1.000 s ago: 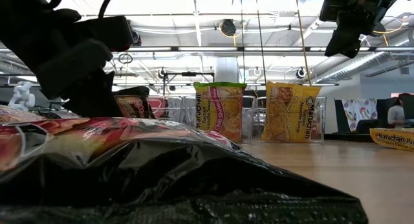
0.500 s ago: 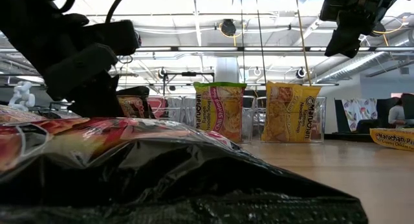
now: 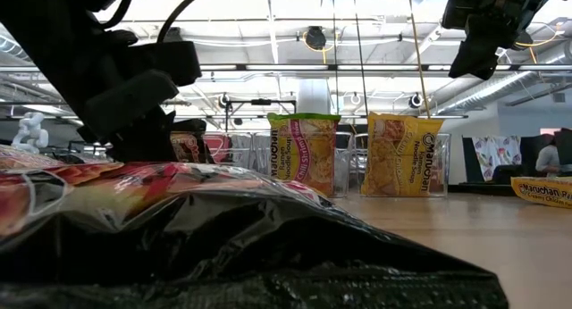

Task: Sort Maruchan noodles
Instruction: Put the yellow noodle pack into the right transparent bin

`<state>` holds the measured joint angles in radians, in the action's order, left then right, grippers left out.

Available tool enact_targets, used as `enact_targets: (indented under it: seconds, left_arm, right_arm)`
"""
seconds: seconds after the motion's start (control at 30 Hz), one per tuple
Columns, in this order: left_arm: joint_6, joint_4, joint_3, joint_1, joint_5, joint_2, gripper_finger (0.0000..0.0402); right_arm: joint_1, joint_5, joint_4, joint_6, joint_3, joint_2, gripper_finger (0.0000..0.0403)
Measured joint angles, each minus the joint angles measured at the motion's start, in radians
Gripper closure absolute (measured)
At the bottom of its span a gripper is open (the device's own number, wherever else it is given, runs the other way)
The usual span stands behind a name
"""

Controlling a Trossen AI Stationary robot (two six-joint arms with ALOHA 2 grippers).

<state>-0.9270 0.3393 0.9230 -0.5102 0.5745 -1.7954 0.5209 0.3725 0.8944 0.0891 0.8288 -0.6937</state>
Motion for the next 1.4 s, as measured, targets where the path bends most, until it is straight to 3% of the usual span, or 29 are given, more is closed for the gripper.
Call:
enact_targets:
  seconds: [0.17, 0.47, 1.0, 1.4]
  left_arm:
    - [0.007, 0.000, 0.000, 0.007, -0.001, 0.000, 0.0296]
    - [0.055, -0.002, 0.000, 0.019, 0.001, 0.000, 0.0392]
    - [0.104, -0.116, -0.001, 0.014, 0.000, 0.018, 0.0399]
    - [0.243, -0.176, 0.005, 0.010, 0.056, 0.187, 0.0401]
  right_arm:
    - [0.000, 0.000, 0.000, 0.000, 0.000, 0.000, 0.0344]
    - [0.000, 0.000, 0.000, 0.000, 0.000, 0.000, 0.0344]
    - [0.000, 0.000, 0.000, 0.003, 0.000, 0.000, 0.0344]
    - [0.000, -0.001, -0.008, 0.003, 0.000, 0.000, 0.0344]
